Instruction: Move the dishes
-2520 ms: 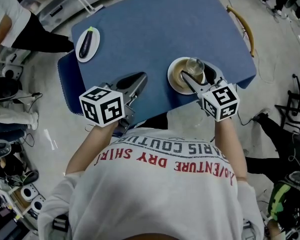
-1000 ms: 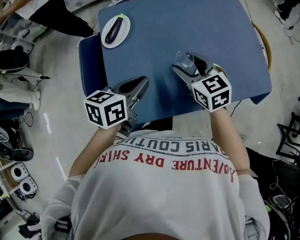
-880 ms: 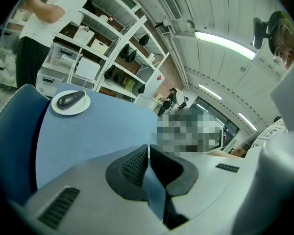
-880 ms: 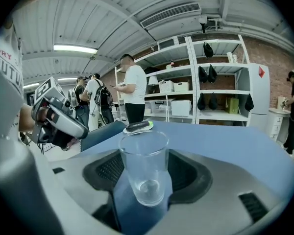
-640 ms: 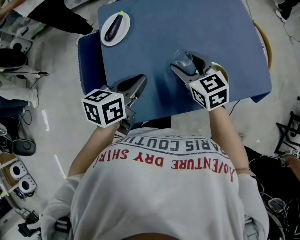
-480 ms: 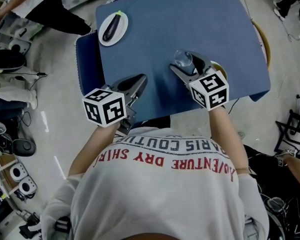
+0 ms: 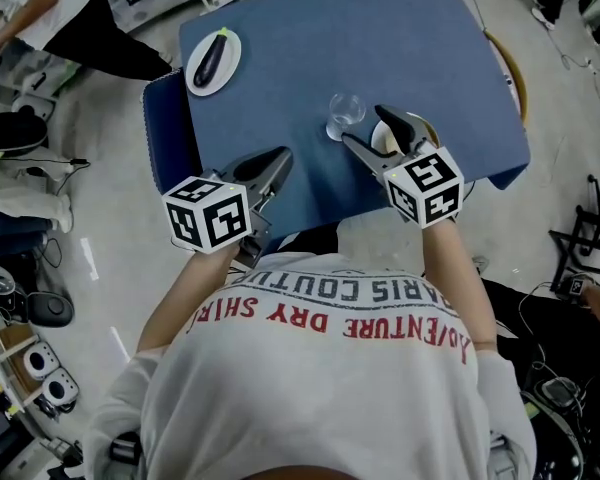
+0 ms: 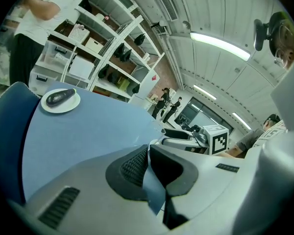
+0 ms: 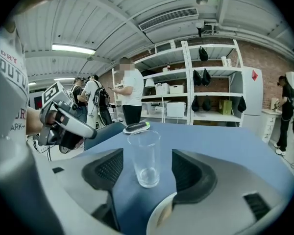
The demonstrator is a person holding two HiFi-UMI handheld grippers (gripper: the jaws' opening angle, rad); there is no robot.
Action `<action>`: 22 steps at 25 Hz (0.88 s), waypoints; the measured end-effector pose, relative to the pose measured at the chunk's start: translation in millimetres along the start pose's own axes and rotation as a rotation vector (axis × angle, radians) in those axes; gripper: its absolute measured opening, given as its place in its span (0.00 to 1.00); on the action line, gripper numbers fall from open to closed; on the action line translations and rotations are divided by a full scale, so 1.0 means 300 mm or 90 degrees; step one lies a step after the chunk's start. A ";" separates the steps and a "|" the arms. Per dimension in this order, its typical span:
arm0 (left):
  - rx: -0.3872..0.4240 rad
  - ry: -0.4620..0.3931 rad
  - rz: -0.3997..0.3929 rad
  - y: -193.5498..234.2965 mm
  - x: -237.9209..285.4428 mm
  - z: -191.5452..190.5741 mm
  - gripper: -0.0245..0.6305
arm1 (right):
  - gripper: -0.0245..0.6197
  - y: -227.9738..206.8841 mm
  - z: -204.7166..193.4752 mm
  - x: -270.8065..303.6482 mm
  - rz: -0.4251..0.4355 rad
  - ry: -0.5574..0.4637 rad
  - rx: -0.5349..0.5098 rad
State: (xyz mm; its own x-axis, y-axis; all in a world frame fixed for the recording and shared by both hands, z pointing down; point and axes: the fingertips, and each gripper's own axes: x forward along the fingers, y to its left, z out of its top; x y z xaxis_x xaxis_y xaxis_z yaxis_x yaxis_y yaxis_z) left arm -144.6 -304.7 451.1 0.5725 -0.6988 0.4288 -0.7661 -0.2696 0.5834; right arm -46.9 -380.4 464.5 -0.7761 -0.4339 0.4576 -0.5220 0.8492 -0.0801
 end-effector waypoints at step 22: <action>0.033 0.063 -0.047 -0.138 0.087 -0.068 0.09 | 0.44 -0.088 -0.321 -0.204 -0.084 0.158 -0.161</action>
State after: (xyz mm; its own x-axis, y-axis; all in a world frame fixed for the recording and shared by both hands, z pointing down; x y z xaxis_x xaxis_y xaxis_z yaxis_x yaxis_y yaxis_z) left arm -92.0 -298.1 452.2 0.6519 -0.6079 0.4533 -0.7333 -0.3531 0.5810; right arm 48.5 -347.3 523.9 -0.5829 -0.4842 0.6525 -0.4837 0.8520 0.2002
